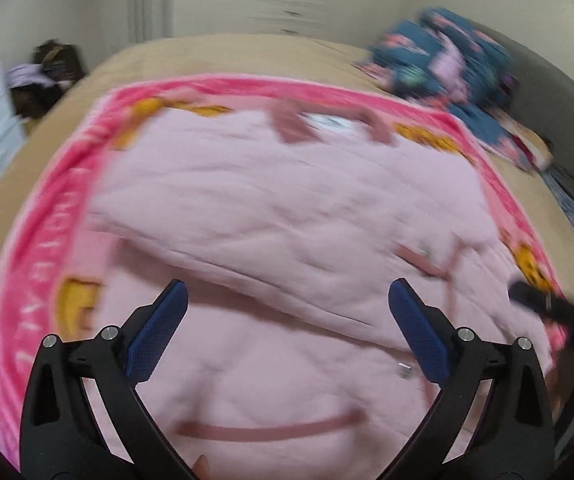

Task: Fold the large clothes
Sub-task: 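Grasp the folded sleeve cuff with the right gripper, lift, lay down, open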

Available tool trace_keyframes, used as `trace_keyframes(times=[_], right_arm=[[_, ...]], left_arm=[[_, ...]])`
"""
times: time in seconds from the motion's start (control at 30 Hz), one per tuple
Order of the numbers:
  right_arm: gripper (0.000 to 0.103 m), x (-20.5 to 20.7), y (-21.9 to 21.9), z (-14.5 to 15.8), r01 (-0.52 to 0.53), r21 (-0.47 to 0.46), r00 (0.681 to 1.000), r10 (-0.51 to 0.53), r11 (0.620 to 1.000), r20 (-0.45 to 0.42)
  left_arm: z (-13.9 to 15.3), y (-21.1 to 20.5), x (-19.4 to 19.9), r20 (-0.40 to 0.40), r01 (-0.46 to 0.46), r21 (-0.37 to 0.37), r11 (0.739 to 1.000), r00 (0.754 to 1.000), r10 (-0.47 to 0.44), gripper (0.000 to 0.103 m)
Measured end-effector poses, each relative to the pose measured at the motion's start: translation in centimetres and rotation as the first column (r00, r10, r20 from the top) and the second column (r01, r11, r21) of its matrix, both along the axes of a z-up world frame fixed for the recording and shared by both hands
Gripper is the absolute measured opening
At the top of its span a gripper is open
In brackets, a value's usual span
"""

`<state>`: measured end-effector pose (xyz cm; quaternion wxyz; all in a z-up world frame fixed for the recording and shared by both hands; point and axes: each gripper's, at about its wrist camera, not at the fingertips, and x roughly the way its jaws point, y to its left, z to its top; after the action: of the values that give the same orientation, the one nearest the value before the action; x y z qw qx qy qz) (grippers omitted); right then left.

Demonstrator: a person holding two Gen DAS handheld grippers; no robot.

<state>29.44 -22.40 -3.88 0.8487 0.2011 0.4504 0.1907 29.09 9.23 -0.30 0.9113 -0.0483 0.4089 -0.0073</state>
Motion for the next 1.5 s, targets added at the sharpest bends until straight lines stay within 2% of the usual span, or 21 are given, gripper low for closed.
trace_keyframes(times=[0.07,0.13,0.2,0.27,0.33,0.37,0.43,0.47,0.53,0.57,0.67,0.8,0.87,0.97,1.0,1.1,1.27,1.5], right_arm=[[0.099,-0.1,1.7,-0.5,-0.025,-0.006,1.0,0.025,1.0,0.0],[0.097,-0.1,3.4,-0.8,-0.042,-0.013,0.999,0.042,0.999,0.009],[0.084,0.1,4.5,-1.1,-0.052,-0.018,0.999,0.053,0.998,0.012],[0.065,0.6,5.6,-1.8,-0.06,-0.04,0.998,0.059,0.997,-0.009],[0.056,1.1,6.2,-2.4,-0.059,-0.038,0.998,0.059,0.998,-0.013],[0.04,1.2,6.5,-2.6,-0.062,-0.06,0.998,0.062,0.996,-0.011],[0.02,1.2,6.9,-2.8,-0.081,-0.087,0.997,0.082,0.993,0.01],[0.014,1.1,7.0,-2.4,-0.094,-0.096,0.994,0.099,0.991,0.051],[0.013,0.6,7.3,-0.9,-0.114,-0.145,0.98,0.135,0.983,0.145],[0.013,0.4,7.3,0.5,-0.127,-0.167,0.965,0.161,0.978,0.207],[0.012,1.0,6.9,4.3,-0.138,-0.206,0.926,0.2,0.969,0.322],[0.011,3.3,6.5,9.9,-0.137,-0.263,0.869,0.243,0.955,0.431],[0.011,4.6,6.3,12.7,-0.129,-0.299,0.832,0.268,0.946,0.487],[0.011,6.2,5.2,16.0,-0.033,-0.407,0.747,0.293,0.913,0.597],[0.011,6.8,4.8,16.2,-0.019,-0.417,0.745,0.292,0.909,0.601],[0.011,9.7,2.5,14.9,0.0,-0.415,0.788,0.256,0.91,0.561],[0.011,11.9,-0.3,10.3,0.019,-0.408,0.856,0.196,0.913,0.478],[0.011,12.2,-1.5,5.4,0.027,-0.395,0.905,0.146,0.918,0.401]], left_arm=[[0.6,1.7,-0.2,0.019,-0.049,0.012,0.999,0.999,0.049,0.094],[0.9,3.3,-0.5,0.029,-0.081,-0.006,0.997,0.996,0.081,0.094],[0.9,4.7,-0.9,0.031,-0.109,-0.031,0.994,0.993,0.11,0.094],[0.8,5.5,-1.1,0.028,-0.125,-0.049,0.991,0.992,0.127,0.094],[0.7,6.3,-1.4,0.025,-0.138,-0.063,0.988,0.99,0.139,0.094],[0.6,6.5,-1.5,0.027,-0.139,-0.067,0.988,0.99,0.141,0.094],[0.4,7.0,-1.4,0.024,-0.145,-0.079,0.986,0.989,0.147,0.094],[0.4,7.1,-1.4,0.023,-0.147,-0.087,0.985,0.988,0.15,0.094],[0.3,7.2,-1.4,0.023,-0.148,-0.098,0.984,0.988,0.151,0.094],[0.3,7.3,-1.3,0.025,-0.149,-0.1,0.984,0.988,0.152,0.094],[0.2,7.6,-1.1,0.025,-0.163,-0.114,0.98,0.986,0.166,0.094],[0.1,7.4,-0.9,0.017,-0.164,-0.143,0.976,0.986,0.168,0.094],[0.1,7.2,-0.8,0.017,-0.159,-0.141,0.977,0.986,0.164,0.094],[0.1,6.9,-0.5,0.021,-0.152,-0.134,0.979,0.987,0.156,0.094],[0.1,6.9,-0.4,0.021,-0.15,-0.135,0.979,0.988,0.154,0.094],[-0.2,6.8,0.1,0.013,-0.146,-0.138,0.98,0.989,0.149,0.094],[-0.6,6.7,0.9,-0.001,-0.139,-0.146,0.98,0.99,0.14,0.094],[-0.5,6.3,2.3,-0.008,-0.125,-0.135,0.983,0.992,0.125,0.094]])
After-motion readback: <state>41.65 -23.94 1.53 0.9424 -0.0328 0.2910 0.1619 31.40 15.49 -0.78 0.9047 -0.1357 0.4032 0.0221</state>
